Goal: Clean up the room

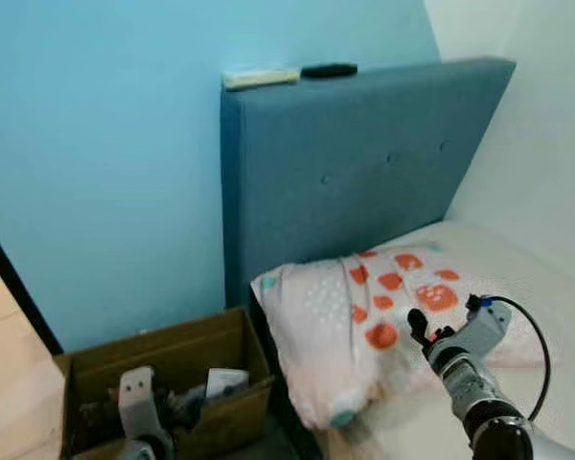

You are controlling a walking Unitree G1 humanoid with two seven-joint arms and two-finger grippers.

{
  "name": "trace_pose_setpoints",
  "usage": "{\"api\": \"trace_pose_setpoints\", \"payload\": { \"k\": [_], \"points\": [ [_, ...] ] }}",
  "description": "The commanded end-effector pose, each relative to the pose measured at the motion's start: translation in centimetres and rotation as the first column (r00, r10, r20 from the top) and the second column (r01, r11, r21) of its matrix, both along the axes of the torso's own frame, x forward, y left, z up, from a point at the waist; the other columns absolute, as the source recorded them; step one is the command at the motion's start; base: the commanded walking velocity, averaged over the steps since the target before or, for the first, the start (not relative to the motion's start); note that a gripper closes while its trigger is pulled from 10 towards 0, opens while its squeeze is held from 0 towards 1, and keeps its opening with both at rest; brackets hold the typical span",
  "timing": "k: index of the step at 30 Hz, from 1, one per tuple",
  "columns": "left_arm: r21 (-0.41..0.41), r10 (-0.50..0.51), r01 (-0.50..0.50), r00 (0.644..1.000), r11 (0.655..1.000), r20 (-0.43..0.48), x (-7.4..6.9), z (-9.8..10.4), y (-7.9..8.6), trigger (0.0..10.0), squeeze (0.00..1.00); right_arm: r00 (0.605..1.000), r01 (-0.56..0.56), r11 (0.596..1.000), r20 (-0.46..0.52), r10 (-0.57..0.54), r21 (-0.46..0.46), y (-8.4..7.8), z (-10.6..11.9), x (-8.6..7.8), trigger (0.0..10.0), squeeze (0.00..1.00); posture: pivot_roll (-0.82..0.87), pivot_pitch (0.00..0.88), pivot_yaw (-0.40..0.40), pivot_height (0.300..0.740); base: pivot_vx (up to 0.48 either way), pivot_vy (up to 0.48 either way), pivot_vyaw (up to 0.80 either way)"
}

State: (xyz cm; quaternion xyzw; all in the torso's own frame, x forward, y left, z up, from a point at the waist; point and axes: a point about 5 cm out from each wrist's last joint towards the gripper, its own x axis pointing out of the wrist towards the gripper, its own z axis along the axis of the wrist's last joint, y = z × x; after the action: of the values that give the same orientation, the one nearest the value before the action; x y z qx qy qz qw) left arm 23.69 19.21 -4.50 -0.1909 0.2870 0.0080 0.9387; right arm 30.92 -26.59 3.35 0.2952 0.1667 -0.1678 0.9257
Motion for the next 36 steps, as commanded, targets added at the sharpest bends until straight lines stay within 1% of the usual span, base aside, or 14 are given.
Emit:
{"api": "trace_pose_setpoints", "payload": {
  "k": [1, 4, 6, 7, 8, 9, 11, 12, 14, 15, 23, 24, 31, 36],
  "points": [
    [-0.019, 0.002, -0.001, 0.999, 1.000, 0.043, 0.4, 0.5, 0.4, 10.0, 0.00, 0.999, 0.027, 0.999, 0.032, -0.028, 0.021, -0.4, 0.3, 0.0, 10.0, 0.00, 0.02, 0.039, -0.053, 0.590, 0.000, 0.000, 0.00],
    [-0.039, -0.005, 0.009, 0.995, 0.999, 0.098, 1.1, 1.2, 0.6, 10.0, 0.00, 0.998, 0.039, 0.998, 0.051, -0.041, 0.041, -0.6, 0.4, 0.0, 10.0, 0.00, 0.03, 0.063, -0.044, 0.585, 0.000, 0.000, 0.00],
    [-0.087, -0.013, 0.039, 0.956, 0.995, 0.291, 3.0, 3.8, 1.5, 10.0, 0.00, 0.990, 0.072, 0.991, 0.113, -0.085, 0.111, -0.9, 0.7, 0.1, 10.0, 0.00, 0.07, 0.128, -0.023, 0.575, 0.000, 0.000, 0.00],
    [-0.087, -0.013, 0.039, 0.956, 0.995, 0.291, 3.0, 3.8, 1.5, 10.0, 0.00, 0.990, 0.072, 0.991, 0.113, -0.085, 0.111, -0.9, 0.7, 0.1, 10.0, 0.00, 0.07, 0.128, -0.023, 0.575, 0.000, 0.000, 0.00],
    [-0.104, -0.016, 0.071, 0.891, 0.992, 0.453, 4.5, 6.5, 2.4, 10.0, 0.00, 0.979, 0.098, 0.982, 0.159, -0.124, 0.161, -1.3, 1.0, 0.0, 10.0, 0.00, 0.09, 0.153, -0.018, 0.565, 0.000, 0.000, 0.00],
    [-0.104, -0.016, 0.071, 0.891, 0.992, 0.453, 4.5, 6.5, 2.4, 10.0, 0.00, 0.979, 0.098, 0.982, 0.159, -0.124, 0.161, -1.3, 1.0, 0.0, 10.0, 0.00, 0.09, 0.153, -0.018, 0.565, 0.000, 0.000, 0.00],
    [-0.083, -0.038, 0.111, 0.793, 0.990, 0.608, 5.8, 10.3, 3.5, 10.0, 0.00, 0.964, 0.137, 0.970, 0.198, -0.178, 0.202, -2.1, 1.5, -0.1, 10.0, 0.00, 0.13, 0.193, -0.010, 0.555, 0.000, 0.000, 0.00],
    [-0.083, -0.038, 0.111, 0.793, 0.990, 0.608, 5.8, 10.3, 3.5, 10.0, 0.00, 0.964, 0.137, 0.970, 0.198, -0.178, 0.202, -2.1, 1.5, -0.1, 10.0, 0.00, 0.13, 0.193, -0.010, 0.555, 0.000, 0.000, 0.00],
    [-0.029, -0.088, 0.156, 0.687, 0.987, 0.721, 5.8, 14.4, 4.5, 10.0, 0.00, 0.944, 0.167, 0.961, 0.246, -0.221, 0.222, -3.2, 2.2, -0.1, 10.0, 0.00, 0.16, 0.246, 0.004, 0.540, 0.000, 0.000, 0.00],
    [-0.020, -0.095, 0.161, 0.672, 0.987, 0.735, 5.5, 15.0, 4.7, 10.0, 0.00, 0.938, 0.167, 0.960, 0.263, -0.224, 0.225, -3.3, 2.4, 0.0, 10.0, 0.00, 0.17, 0.268, 0.013, 0.535, 0.000, 0.000, 0.00],
    [-0.033, -0.099, 0.193, 0.633, 0.981, 0.768, 3.5, 16.8, 4.5, 10.0, 0.00, 0.909, 0.105, 0.972, 0.377, -0.180, 0.211, -3.8, 4.2, 0.7, 10.0, 0.00, 0.20, 0.355, 0.028, 0.510, 0.000, 0.000, 0.00],
    [-0.040, -0.111, 0.221, 0.628, 0.975, 0.771, 2.3, 17.4, 3.8, 10.0, 0.00, 0.898, 0.089, 0.975, 0.407, -0.167, 0.205, -4.0, 4.9, 1.0, 10.0, 0.00, 0.21, 0.396, 0.033, 0.510, 0.000, 0.000, 0.00],
    [-0.053, -0.129, 0.261, 0.634, 0.964, 0.762, -0.1, 18.8, 2.7, 10.0, 0.00, 0.884, 0.135, 0.964, 0.412, -0.222, 0.230, -4.6, 5.8, 1.4, 10.0, 0.00, 0.25, 0.468, 0.052, 0.510, 0.000, 0.000, 0.00],
    [-0.044, -0.159, 0.285, 0.649, 0.958, 0.744, -1.4, 19.7, 2.6, 10.0, 0.00, 0.819, 0.154, 0.945, 0.498, -0.286, 0.289, -5.5, 8.0, 2.2, 10.0, 0.00, 0.27, 0.485, 0.067, 0.510, 0.000, 0.000, 0.00]
  ]
}}
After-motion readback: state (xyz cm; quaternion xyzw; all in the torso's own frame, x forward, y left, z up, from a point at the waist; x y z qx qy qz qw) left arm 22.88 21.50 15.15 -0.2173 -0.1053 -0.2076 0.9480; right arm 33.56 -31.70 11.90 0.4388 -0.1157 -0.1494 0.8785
